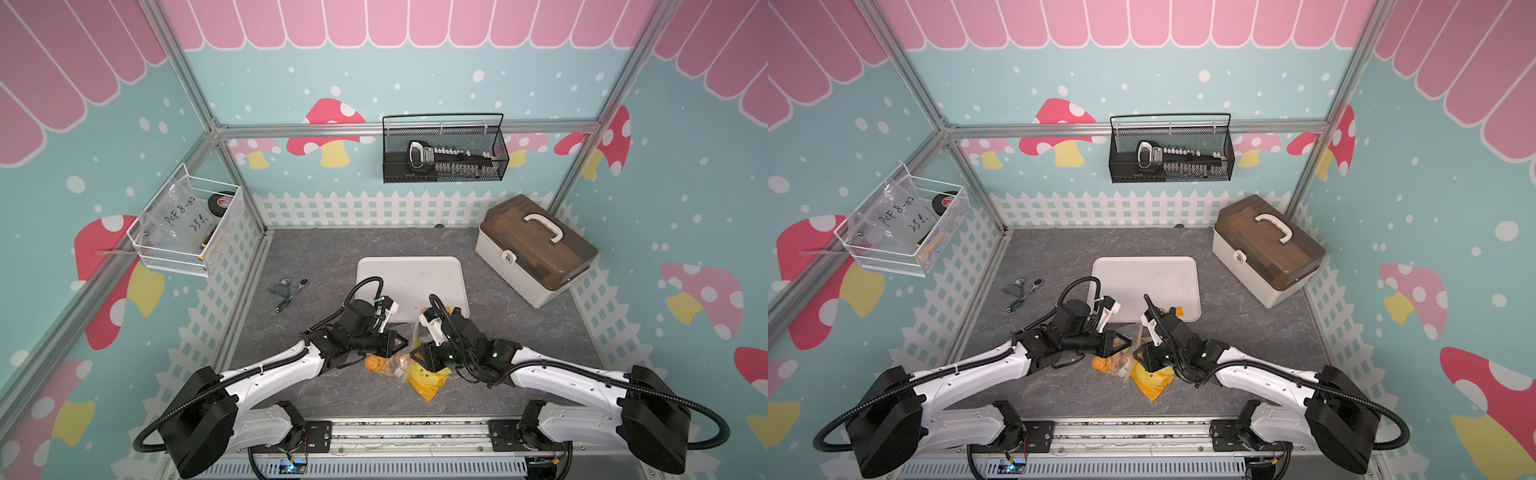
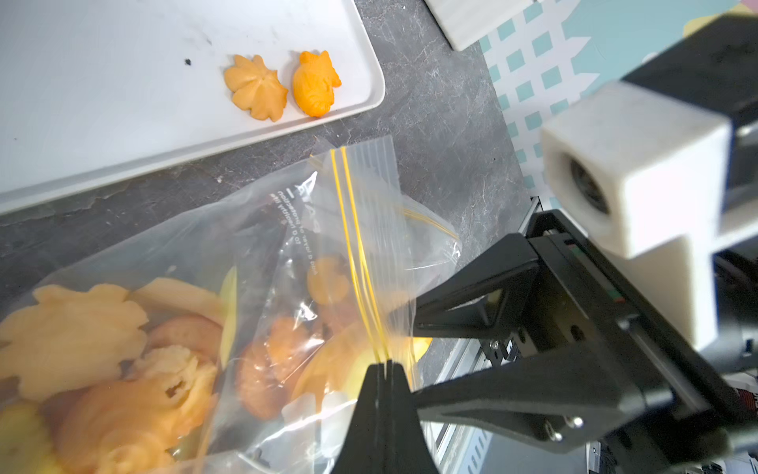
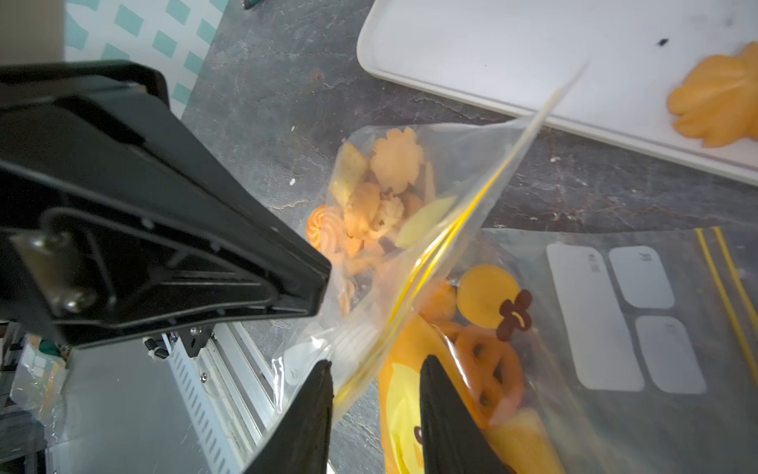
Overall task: Pour cookies out of the ziploc bag
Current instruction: Open the ziploc bag at the center of the board.
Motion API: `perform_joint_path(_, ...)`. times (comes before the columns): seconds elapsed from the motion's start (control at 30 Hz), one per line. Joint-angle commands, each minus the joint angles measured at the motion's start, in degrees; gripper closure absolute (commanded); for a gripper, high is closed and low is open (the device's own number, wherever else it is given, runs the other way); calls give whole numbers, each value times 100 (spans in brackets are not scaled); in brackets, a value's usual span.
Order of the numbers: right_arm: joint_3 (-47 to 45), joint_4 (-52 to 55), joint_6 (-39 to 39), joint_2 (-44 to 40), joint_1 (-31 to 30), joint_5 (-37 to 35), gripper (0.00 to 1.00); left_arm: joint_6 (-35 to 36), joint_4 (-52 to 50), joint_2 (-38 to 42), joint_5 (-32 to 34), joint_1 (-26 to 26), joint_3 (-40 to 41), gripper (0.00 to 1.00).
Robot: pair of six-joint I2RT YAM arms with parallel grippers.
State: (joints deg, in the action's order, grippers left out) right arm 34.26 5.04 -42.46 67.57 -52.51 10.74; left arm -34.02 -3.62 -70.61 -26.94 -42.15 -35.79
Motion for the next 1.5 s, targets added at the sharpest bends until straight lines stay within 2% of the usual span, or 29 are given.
perform_joint_path(0.0,78,287,81,-134,-31,-315,65,97,-34,100,98,-39,-34,100)
perform_joint_path(0.27,238,104,97,177,-31,-423,76,18,107,105,56,-40,72,100)
perform_joint_path(0.37,283,-86,76,338,-33,-313,85,1,116,117,57,-39,90,100)
perform_joint_path(0.43,261,-229,29,371,-31,-243,95,-8,120,109,28,-44,90,100)
perform_joint_path(0.5,235,-295,3,355,-32,-228,100,-21,128,76,-33,-39,90,100)
perform_joint_path(0.63,160,-432,-13,189,-30,-195,100,-104,187,52,-182,-40,107,70)
perform_joint_path(0.73,151,-425,8,20,-40,-265,100,-148,186,82,-237,-48,121,58)
perform_joint_path(1.03,304,-449,163,116,-258,-274,100,-266,291,25,-50,-57,87,52)
perform_joint_path(1.23,344,-393,233,217,-415,-435,100,-131,-115,12,447,-48,-94,55)
perform_joint_path(1.47,372,-337,282,228,-470,-523,100,-149,-215,87,637,-30,-138,55)
